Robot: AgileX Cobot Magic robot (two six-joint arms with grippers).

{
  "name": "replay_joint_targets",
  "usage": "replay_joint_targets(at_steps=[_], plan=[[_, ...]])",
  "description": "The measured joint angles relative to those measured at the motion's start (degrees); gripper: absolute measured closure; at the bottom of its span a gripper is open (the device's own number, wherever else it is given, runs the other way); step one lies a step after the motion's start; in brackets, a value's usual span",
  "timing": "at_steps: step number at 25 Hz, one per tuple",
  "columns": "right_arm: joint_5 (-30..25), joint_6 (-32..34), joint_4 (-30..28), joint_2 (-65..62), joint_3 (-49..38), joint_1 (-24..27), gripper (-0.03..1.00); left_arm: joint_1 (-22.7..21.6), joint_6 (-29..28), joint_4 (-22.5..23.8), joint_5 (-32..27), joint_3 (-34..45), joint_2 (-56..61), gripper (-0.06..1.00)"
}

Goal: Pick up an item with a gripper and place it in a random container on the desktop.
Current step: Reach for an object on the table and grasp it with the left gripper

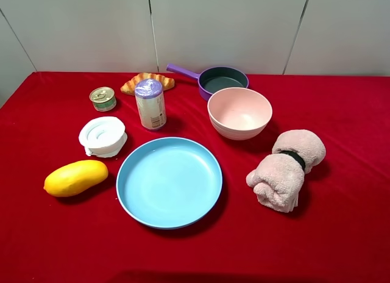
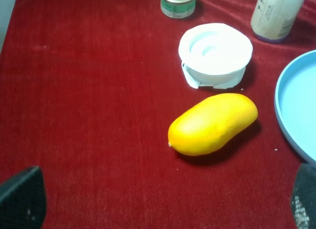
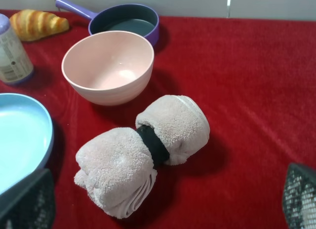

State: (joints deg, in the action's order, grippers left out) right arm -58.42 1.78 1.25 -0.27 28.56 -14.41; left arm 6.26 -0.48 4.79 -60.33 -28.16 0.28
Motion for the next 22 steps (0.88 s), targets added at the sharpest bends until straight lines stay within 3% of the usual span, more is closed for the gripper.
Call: replay_joint_targets(at_steps=[22], plan=[[0.0,0.0,0.0,0.0,0.0,0.0,0.28,0.0,0.0,0.0,0.0,0.0,0.0,-0.04]])
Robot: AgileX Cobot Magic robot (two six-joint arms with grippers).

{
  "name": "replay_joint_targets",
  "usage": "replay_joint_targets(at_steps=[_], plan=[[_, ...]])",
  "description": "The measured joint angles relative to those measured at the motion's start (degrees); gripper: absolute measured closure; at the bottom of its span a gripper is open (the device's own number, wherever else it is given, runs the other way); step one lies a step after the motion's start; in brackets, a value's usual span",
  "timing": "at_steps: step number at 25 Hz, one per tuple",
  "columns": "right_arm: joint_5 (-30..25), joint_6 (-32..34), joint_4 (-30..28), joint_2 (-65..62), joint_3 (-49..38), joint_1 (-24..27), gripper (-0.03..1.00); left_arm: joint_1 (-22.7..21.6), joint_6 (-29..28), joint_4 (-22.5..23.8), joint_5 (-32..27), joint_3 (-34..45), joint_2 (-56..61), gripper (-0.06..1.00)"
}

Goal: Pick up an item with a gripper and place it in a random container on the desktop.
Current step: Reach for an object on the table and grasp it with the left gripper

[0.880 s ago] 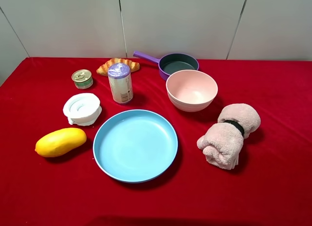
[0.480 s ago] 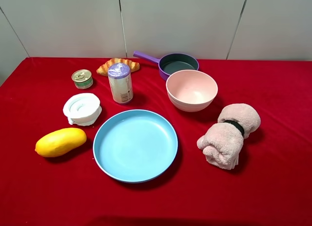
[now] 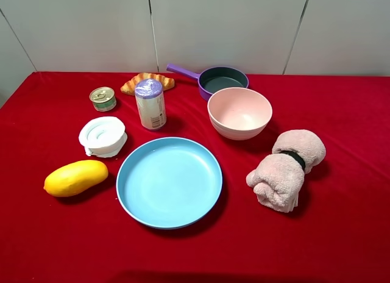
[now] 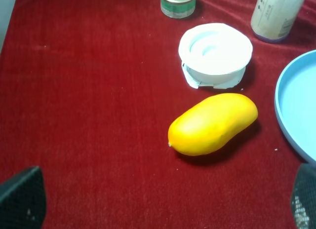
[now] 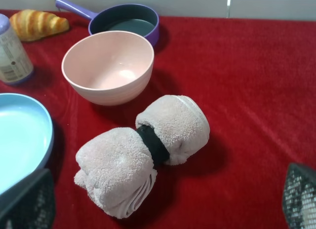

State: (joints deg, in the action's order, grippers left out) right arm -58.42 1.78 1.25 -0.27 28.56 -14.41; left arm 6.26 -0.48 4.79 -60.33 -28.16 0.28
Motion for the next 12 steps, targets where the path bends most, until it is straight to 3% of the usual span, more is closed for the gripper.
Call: replay_joint_targets(at_steps=[12], plan=[[0.0,0.0,0.0,0.0,0.0,0.0,0.28,0.0,0.0,0.3,0.0,0.0,0.0,-0.04]])
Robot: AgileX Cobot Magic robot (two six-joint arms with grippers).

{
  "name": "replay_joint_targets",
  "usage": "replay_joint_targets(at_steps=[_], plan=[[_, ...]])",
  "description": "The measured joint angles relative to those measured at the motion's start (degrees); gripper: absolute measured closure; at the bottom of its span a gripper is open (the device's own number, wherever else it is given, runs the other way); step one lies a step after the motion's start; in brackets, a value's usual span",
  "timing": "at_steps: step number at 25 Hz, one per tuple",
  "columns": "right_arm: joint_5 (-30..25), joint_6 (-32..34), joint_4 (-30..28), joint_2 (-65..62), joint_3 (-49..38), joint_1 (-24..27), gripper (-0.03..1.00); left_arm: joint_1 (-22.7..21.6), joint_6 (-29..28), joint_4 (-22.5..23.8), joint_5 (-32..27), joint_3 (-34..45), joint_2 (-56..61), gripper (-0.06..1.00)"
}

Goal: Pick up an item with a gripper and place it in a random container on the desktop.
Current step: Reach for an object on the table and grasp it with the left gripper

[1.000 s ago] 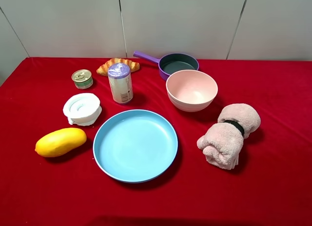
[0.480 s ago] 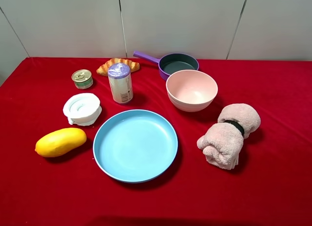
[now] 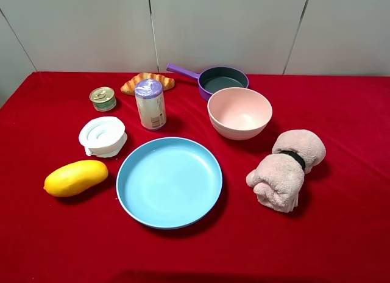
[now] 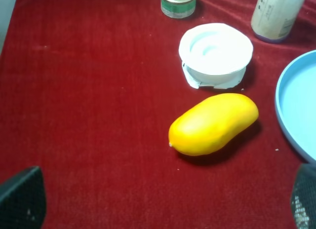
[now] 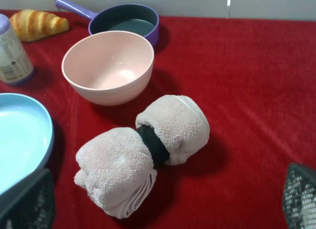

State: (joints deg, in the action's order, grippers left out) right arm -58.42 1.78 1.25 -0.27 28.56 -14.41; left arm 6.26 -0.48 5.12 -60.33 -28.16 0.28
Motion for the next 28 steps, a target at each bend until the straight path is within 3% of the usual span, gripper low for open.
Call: replay_joint_targets(at_steps=[28], plan=[[0.0,0.0,0.0,0.0,0.0,0.0,0.28,0.0,0.0,0.8,0.0,0.0,0.0,-0.04]])
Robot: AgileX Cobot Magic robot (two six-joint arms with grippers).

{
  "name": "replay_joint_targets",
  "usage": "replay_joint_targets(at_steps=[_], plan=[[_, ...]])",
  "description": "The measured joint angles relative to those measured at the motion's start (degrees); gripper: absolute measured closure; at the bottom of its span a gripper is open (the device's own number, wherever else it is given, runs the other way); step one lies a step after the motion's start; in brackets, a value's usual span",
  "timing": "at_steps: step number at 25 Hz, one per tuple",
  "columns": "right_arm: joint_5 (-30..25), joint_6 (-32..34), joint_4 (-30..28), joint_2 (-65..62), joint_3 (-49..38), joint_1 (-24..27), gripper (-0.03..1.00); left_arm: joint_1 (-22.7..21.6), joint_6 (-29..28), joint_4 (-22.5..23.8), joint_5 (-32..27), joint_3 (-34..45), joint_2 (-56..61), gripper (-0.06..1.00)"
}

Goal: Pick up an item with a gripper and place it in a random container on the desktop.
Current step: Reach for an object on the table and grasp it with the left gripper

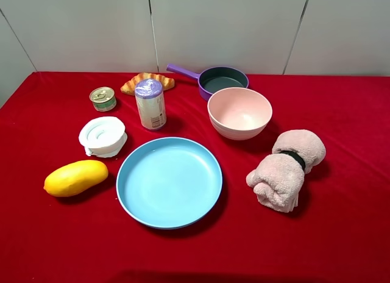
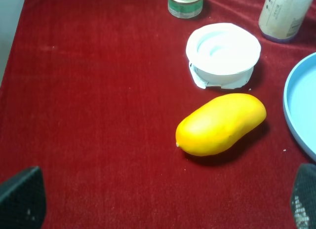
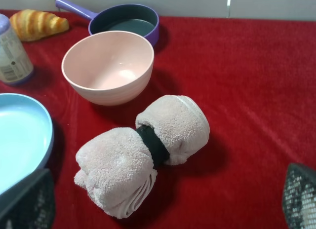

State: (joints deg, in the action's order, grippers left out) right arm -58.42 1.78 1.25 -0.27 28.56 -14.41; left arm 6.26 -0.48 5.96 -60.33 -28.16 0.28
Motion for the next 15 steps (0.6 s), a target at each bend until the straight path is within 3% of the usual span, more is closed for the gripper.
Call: replay_joint_targets(at_steps=[9,15], plan=[[0.0,0.0,0.0,0.0,0.0,0.0,0.28,0.0,0.0,0.0,0.1,-0.3,-0.1,-0.04],[0.0,0.0,0.0,0.0,0.0,0.0,0.28,0.0,0.1,0.0,0.7,-3.5,-7.6,-0.04]])
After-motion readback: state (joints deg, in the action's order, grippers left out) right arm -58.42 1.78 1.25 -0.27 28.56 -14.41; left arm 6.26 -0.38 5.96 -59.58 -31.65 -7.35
